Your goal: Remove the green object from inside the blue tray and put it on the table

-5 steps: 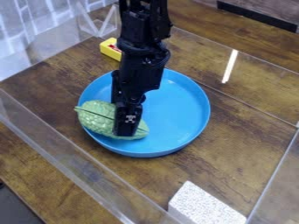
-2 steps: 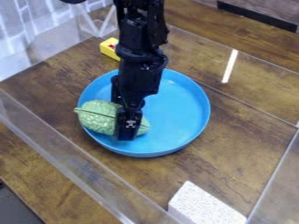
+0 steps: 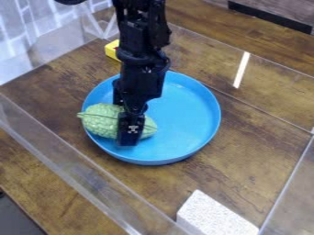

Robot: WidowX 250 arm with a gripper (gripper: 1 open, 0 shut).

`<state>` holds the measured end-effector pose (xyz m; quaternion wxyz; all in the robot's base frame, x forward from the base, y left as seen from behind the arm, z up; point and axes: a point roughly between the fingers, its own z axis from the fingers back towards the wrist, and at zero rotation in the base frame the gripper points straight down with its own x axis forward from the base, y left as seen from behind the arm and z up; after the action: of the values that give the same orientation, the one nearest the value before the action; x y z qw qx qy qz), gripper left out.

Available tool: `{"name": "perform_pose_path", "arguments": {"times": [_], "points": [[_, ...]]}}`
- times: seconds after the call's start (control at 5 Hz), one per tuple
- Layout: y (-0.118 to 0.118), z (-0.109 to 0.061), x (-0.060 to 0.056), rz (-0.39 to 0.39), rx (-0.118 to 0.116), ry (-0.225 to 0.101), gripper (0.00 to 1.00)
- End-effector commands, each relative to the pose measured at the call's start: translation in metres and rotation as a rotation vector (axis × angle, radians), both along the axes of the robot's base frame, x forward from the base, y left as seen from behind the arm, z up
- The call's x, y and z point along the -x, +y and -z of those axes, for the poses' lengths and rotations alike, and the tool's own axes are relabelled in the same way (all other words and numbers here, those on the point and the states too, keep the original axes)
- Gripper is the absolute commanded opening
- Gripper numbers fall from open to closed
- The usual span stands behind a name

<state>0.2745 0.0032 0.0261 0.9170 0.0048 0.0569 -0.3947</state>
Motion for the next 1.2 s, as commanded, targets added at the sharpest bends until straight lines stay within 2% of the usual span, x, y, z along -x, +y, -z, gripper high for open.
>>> {"name": "perform_pose_path", "arguments": {"times": [0.0, 0.4, 0.6, 1.0], "points": [[0.0059, -0.0056, -0.0049, -0.016, 0.007, -0.043, 1.00], [0.0081, -0.0040, -0.0075, -0.018, 0.017, -0.067, 1.00], [0.0092, -0.0033, -0.0081, -0.017, 0.014, -0.065, 0.00], [0.0118, -0.0077, -0.0081, -0.011, 0.000, -0.055, 0.00]]}}
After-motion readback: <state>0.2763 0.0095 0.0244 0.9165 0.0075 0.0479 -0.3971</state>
